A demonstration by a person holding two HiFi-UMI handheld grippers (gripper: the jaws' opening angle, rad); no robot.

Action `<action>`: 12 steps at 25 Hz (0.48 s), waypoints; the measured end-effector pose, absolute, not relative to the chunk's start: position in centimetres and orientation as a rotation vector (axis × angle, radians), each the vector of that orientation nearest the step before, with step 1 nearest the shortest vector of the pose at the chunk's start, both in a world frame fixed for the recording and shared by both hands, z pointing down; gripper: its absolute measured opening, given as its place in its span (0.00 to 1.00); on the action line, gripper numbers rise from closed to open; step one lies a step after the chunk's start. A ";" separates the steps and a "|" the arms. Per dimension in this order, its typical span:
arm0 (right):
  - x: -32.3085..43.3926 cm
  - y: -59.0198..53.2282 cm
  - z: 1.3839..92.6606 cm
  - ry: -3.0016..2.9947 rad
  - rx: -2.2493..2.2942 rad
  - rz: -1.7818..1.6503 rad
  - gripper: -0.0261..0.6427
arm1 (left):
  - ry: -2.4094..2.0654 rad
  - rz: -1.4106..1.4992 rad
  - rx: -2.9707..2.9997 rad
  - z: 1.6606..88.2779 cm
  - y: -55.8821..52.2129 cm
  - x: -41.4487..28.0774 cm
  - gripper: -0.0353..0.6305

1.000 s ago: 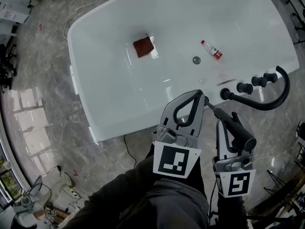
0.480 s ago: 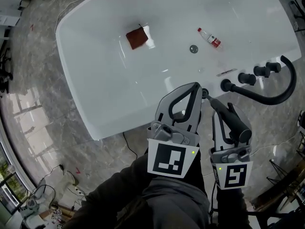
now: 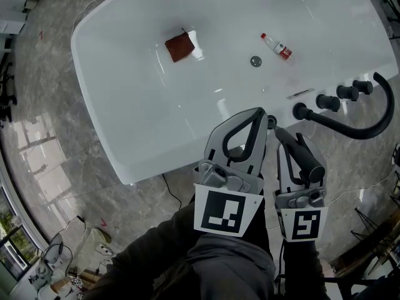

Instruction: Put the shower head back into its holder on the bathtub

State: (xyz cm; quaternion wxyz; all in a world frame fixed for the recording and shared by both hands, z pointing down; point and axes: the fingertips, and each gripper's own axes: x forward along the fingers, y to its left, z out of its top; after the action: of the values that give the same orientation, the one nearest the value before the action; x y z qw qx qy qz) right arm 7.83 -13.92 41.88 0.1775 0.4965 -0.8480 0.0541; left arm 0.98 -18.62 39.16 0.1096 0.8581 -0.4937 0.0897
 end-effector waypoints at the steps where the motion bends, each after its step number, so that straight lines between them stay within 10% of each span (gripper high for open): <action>1: 7.8 -14.0 42.0 -2.393 1.406 0.156 0.25 | -1.450 0.266 2.525 39.2 -18.6 0.9 0.06; 12: 8.0 -14.5 44.2 -2.381 1.424 0.177 0.25 | -1.436 0.282 2.522 40.0 -18.9 0.5 0.06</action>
State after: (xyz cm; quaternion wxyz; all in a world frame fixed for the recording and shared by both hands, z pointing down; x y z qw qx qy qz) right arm 7.95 -14.51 44.23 0.1799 0.5039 -0.8425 0.0628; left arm 0.48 -18.85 39.99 0.1129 0.8594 -0.4894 0.0961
